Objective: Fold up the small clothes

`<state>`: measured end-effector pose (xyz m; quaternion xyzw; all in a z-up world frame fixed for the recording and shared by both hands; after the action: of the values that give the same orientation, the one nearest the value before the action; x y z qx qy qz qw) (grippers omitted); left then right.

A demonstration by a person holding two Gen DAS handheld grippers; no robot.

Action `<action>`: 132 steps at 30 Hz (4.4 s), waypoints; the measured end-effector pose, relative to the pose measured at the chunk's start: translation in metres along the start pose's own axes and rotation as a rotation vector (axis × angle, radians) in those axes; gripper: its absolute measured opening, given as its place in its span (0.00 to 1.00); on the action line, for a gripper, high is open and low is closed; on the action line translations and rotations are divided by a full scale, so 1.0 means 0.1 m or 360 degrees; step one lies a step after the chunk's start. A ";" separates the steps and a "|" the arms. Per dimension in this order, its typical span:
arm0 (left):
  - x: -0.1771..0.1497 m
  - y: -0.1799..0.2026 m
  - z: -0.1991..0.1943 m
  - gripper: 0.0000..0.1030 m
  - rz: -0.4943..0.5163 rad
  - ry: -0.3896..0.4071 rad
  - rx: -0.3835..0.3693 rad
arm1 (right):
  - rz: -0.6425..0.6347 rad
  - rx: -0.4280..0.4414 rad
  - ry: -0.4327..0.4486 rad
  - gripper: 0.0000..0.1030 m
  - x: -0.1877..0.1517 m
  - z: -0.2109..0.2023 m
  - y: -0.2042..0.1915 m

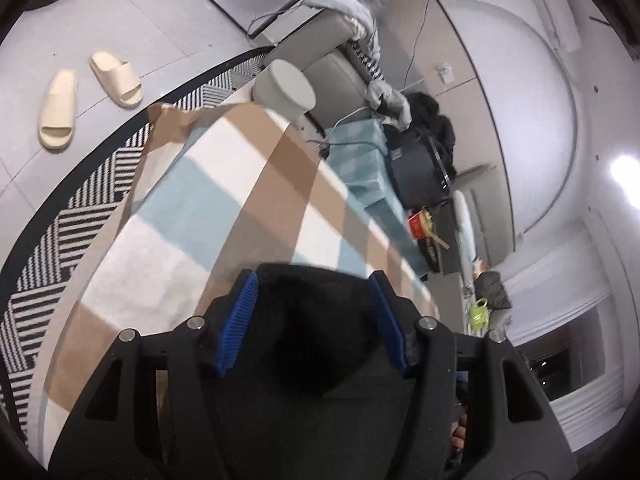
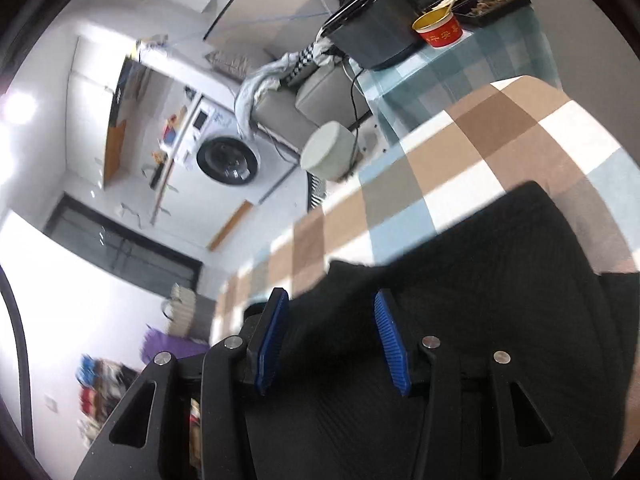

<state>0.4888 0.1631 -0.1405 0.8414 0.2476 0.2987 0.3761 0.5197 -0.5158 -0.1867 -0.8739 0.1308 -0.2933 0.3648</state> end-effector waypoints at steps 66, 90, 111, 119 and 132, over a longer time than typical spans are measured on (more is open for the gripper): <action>-0.87 0.07 -0.27 0.63 0.0614 -0.0118 0.0617 | -0.0580 -0.0678 0.0085 0.05 -0.45 -0.75 0.42; -1.90 -0.01 -1.06 0.62 0.0680 -0.0184 0.0586 | -0.0318 -0.0517 -0.0077 0.35 -1.87 -1.52 0.75; -1.98 -0.14 -1.51 0.21 0.0644 -0.0148 0.0576 | -0.0468 -0.0633 -0.0073 0.17 -1.98 -1.67 0.57; -2.18 -0.43 -1.89 0.48 0.0197 -0.0199 0.0297 | -0.0254 -0.0465 0.0040 0.48 -2.20 -2.02 0.60; -2.26 -0.32 -1.59 0.29 0.0127 0.0035 0.0257 | 0.0145 -0.0261 0.0114 0.48 -2.41 -1.96 0.82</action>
<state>0.2150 0.1141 -0.1513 0.8748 0.2414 0.3018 0.2921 0.2081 -0.5765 -0.2353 -0.8830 0.2069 -0.2957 0.3002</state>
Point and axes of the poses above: each gripper's, at about its wrist camera, not at the fingertips, and z roughly the way its jaws point, y to its right, x to its top, the point moved 3 cm from there along z, roughly the way its jaws point, and after that the axes turned 1 degree about -y, right-handed, at the moved point
